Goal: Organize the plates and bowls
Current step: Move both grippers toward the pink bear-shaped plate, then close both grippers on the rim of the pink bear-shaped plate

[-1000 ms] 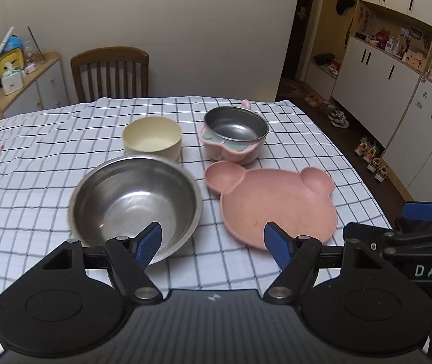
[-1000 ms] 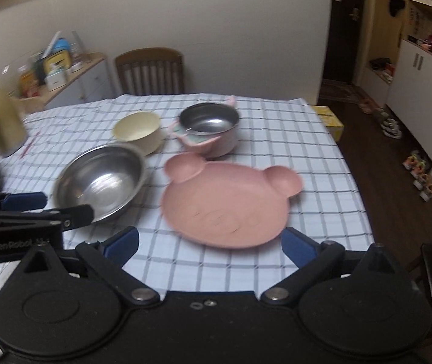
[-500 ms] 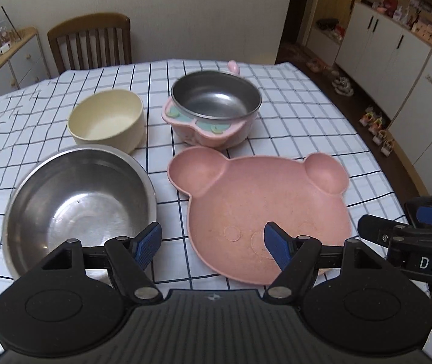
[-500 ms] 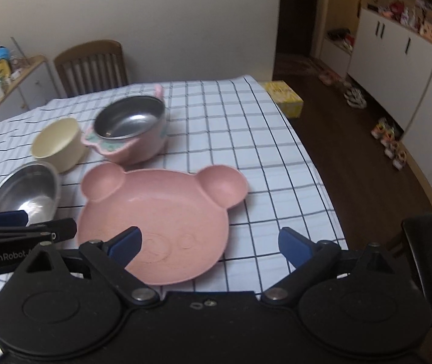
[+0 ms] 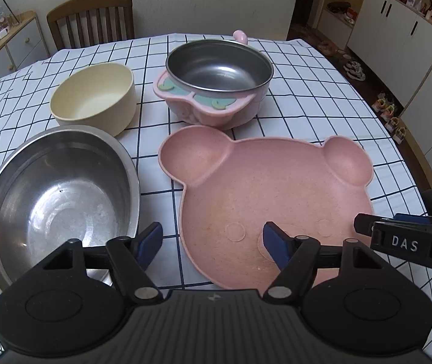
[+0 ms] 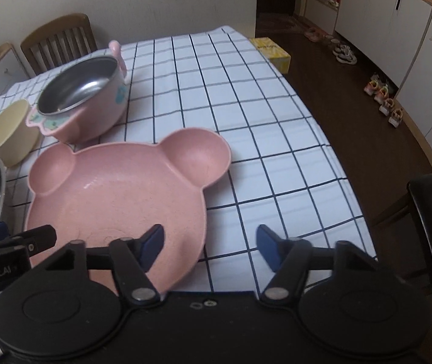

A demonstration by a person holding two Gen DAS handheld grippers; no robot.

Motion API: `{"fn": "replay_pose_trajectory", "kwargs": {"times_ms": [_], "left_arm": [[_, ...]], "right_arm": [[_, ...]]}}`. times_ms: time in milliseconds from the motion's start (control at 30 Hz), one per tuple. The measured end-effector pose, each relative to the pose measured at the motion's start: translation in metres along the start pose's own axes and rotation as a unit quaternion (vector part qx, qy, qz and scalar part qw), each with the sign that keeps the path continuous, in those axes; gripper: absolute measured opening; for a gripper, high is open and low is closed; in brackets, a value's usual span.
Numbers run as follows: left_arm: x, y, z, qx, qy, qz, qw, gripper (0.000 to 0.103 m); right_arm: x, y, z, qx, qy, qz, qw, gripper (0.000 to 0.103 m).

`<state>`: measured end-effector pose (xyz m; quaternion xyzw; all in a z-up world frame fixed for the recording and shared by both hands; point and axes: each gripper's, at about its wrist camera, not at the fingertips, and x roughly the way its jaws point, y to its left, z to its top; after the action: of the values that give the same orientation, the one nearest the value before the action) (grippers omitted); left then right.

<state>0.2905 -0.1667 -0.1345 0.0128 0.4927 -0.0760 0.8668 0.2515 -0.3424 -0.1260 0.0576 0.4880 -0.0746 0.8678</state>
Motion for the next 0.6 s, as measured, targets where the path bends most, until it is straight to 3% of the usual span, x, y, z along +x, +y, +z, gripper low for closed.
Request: {"fn": "replay_pose_trajectory", "kwargs": {"times_ms": [267, 367, 500, 600], "left_arm": [[0.005, 0.001, 0.003, 0.003, 0.002, 0.001, 1.0, 0.066], [0.006, 0.003, 0.004, 0.002, 0.002, 0.003, 1.0, 0.062], [0.009, 0.004, 0.004, 0.006, 0.006, 0.002, 1.0, 0.056], [0.014, 0.004, 0.003, 0.004, 0.018, 0.005, 0.9998, 0.044]], "right_arm": [[0.012, -0.006, 0.001, 0.016, 0.009, 0.018, 1.0, 0.03], [0.012, -0.008, 0.002, 0.03, 0.011, 0.04, 0.999, 0.009], [0.009, -0.009, 0.001, 0.019, 0.008, 0.025, 0.999, 0.01], [0.008, -0.018, -0.001, 0.026, 0.008, 0.029, 0.999, 0.009]]}}
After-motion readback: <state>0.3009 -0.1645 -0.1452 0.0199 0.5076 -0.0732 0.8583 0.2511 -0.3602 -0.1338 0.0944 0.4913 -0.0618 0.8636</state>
